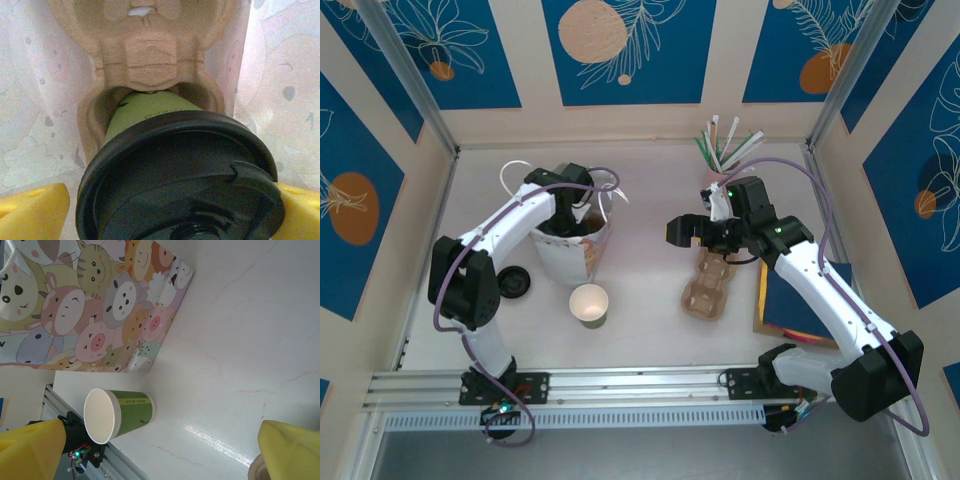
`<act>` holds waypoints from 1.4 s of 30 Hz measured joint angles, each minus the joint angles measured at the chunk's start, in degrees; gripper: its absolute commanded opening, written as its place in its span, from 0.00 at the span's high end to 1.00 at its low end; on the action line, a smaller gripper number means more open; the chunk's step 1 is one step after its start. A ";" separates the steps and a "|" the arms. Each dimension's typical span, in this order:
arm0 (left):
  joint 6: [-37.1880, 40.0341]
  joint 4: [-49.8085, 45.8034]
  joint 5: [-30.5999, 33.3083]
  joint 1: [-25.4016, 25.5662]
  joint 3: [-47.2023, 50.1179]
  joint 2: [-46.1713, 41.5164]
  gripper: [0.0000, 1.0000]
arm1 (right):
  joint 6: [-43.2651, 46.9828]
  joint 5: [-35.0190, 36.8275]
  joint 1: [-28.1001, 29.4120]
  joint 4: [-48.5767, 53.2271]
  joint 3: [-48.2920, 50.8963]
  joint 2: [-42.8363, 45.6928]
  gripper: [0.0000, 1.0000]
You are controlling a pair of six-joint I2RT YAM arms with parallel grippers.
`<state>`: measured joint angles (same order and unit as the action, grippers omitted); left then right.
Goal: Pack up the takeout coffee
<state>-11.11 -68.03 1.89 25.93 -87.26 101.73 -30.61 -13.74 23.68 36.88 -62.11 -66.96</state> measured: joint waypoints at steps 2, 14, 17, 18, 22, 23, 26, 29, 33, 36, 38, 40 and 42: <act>-0.17 -0.04 -0.07 0.00 -0.02 0.00 0.03 | 0.02 0.00 0.00 0.00 0.00 0.00 0.01; -0.39 -0.59 -0.22 0.00 -0.42 0.00 0.03 | 0.02 0.00 0.00 0.00 0.00 0.00 0.01; -0.39 -0.61 -0.22 0.00 -0.44 0.00 0.03 | 0.02 0.02 0.00 0.00 0.00 0.00 0.01; -0.39 -0.61 -0.22 0.00 -0.44 0.00 0.03 | 0.02 0.02 0.00 0.00 0.00 0.00 0.01; -0.39 -0.63 -0.22 0.00 -0.44 0.00 0.03 | 0.02 0.00 0.02 0.00 0.00 0.00 0.01; -0.39 -0.63 -0.22 0.00 -0.44 0.00 0.03 | 0.02 0.00 0.02 0.00 0.00 0.00 0.01; -0.42 -0.63 -0.22 0.00 -0.46 0.00 0.03 | 0.02 0.00 0.02 0.00 0.00 0.00 0.01; -0.50 -0.81 -0.22 0.00 -0.57 -0.02 0.03 | 0.02 0.00 0.02 0.00 0.00 0.00 0.01; -0.55 -1.38 -0.22 0.00 -0.66 -0.02 0.03 | 0.02 0.02 0.02 0.00 0.00 0.00 0.01; -0.55 -1.51 -0.22 0.00 -0.66 -0.02 0.03 | 0.02 0.00 0.02 0.00 0.00 0.00 0.01; -0.55 -1.51 -0.22 0.00 -0.66 -0.02 0.03 | 0.02 0.00 0.02 0.00 0.00 0.00 0.01; -0.55 -1.53 -0.22 0.00 -0.66 -0.02 0.03 | 0.02 0.00 0.02 0.00 0.00 0.00 0.01; -0.55 -1.66 -0.22 0.00 -0.66 -0.02 0.03 | 0.02 0.00 0.02 0.00 0.00 0.00 0.01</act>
<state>-11.66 -69.69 1.67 25.93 -87.92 101.71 -30.59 -13.74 23.70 36.88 -62.11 -66.96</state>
